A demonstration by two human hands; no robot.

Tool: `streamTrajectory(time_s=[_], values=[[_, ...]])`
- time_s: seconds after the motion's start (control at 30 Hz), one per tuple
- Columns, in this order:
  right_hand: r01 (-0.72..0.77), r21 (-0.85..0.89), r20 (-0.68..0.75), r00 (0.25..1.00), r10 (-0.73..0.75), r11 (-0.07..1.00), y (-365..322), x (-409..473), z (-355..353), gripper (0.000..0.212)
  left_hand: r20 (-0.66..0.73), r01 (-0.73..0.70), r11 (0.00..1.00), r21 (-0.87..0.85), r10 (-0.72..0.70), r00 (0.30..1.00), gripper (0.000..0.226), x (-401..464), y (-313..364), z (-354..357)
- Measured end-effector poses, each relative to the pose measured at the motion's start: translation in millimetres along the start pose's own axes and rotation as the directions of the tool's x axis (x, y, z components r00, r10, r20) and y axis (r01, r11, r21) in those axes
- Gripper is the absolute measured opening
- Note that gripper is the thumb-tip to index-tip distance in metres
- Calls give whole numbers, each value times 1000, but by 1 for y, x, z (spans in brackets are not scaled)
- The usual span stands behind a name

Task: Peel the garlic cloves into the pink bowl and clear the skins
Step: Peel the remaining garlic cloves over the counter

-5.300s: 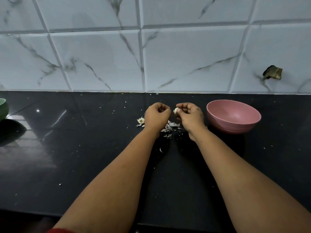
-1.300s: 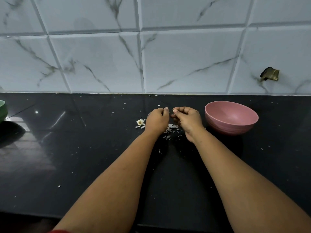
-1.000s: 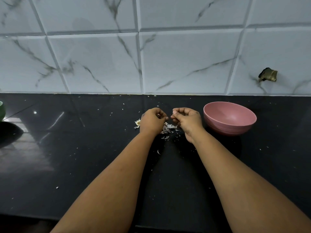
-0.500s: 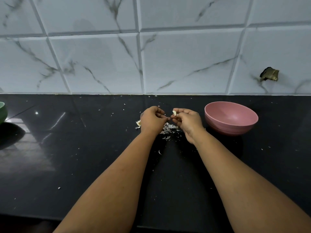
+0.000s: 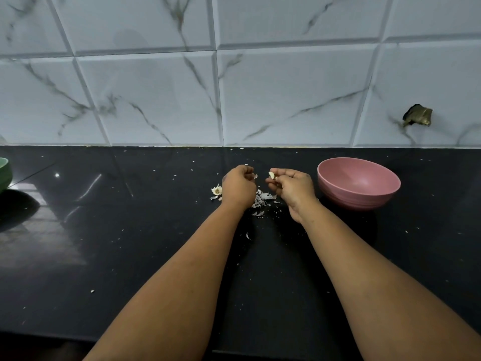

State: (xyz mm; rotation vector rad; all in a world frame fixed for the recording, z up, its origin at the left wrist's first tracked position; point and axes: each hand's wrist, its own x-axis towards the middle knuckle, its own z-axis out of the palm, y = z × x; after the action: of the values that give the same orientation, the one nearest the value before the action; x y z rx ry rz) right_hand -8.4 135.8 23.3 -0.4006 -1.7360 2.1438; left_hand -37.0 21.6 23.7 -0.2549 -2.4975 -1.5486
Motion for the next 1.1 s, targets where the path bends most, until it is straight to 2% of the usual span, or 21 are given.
streamTrajectory(time_s=[0.07,0.13,0.23,0.3,0.37,0.43,0.5,0.53,0.57,0.63,0.77,0.87,0.97,1.03,1.1], values=[[-2,0,2,1000,2,1000,-1,-1,0,30,45,-21,998,63,18,999,45,-1,1,2],[-7,-11,1,1000,7,1000,-1,-1,0,26,44,-51,994,95,47,998,40,-2,0,3],[29,-70,23,999,-27,997,2,-3,-2,14,-50,-33,998,61,36,998,10,-1,-1,4],[80,-126,28,997,-77,989,3,-4,-3,9,-121,7,998,64,1,993,41,0,-1,1],[108,-158,12,994,-107,981,2,-4,-5,7,-170,53,998,36,-46,984,52,1,-1,-1],[117,-159,0,993,-118,980,1,-4,-5,8,-159,81,996,41,-74,984,42,1,-1,-1],[111,-151,-4,994,-113,982,0,-4,-5,11,-88,80,997,-2,-80,993,13,1,-1,1],[104,-153,-1,994,-105,983,0,-4,-6,10,-43,67,997,-23,-68,997,14,-1,-1,3],[95,-155,1,995,-96,983,0,-4,-5,10,-3,55,998,-43,-56,998,26,-3,1,5],[78,-150,-3,997,-79,986,0,-3,-5,12,16,50,995,-88,-49,999,32,-7,5,9],[86,-182,-37,995,-94,979,3,1,-4,10,-30,6,994,-112,-9,1000,13,-9,7,14],[107,-212,-1,994,-110,971,2,-1,-2,9,-34,-22,996,-88,20,999,6,-8,2,13],[106,-248,32,994,-101,963,5,-2,0,19,-50,-16,994,-109,10,999,10,-5,-1,11],[146,-337,23,989,-147,930,9,0,-1,31,-58,-3,991,-133,-5,998,14,-3,-1,9],[192,-386,16,979,-201,903,9,0,-3,34,-52,11,989,-151,-19,998,14,-3,-1,8]])
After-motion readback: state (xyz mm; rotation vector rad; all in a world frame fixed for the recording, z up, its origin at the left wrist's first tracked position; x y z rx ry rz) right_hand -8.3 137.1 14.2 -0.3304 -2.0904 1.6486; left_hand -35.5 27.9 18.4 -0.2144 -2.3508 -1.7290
